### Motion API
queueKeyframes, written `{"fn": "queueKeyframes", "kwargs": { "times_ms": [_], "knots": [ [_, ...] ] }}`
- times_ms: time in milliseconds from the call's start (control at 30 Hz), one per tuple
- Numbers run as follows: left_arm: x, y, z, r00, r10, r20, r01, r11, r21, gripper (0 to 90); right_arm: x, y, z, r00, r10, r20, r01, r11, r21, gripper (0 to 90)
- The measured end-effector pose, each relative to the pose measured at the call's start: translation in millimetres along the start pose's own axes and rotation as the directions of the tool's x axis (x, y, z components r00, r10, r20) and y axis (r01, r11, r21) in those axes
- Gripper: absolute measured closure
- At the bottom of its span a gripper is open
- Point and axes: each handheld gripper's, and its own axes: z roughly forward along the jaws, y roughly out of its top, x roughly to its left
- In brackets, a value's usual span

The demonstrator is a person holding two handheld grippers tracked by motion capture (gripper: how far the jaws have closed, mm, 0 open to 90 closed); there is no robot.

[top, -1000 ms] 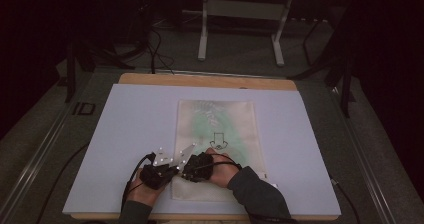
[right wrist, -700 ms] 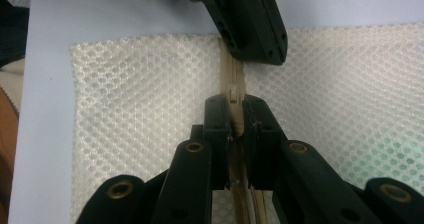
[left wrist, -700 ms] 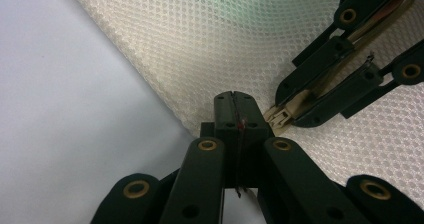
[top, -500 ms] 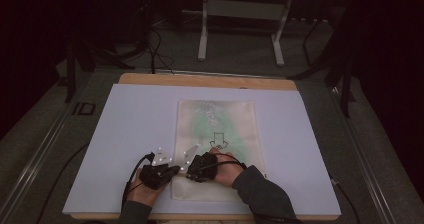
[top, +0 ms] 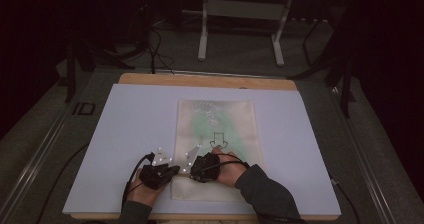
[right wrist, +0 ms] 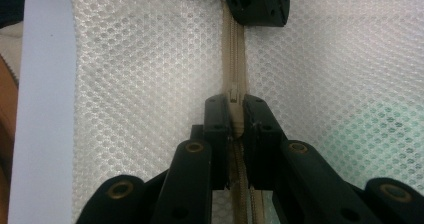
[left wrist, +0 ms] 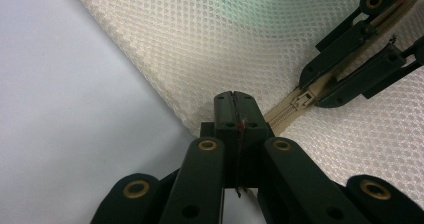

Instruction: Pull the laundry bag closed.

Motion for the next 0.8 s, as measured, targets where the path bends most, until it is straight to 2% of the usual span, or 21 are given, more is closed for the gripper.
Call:
{"fn": "queueKeyframes", "kwargs": {
  "times_ms": [800],
  "knots": [
    [0.6,0.5,0.0,1.0,-0.007,0.005,0.006,1.0,0.003,89.4,0.8,-4.9,-3.6,1.0,-0.008,0.001,0.008,1.0,0.017,82.5]
  ]
}}
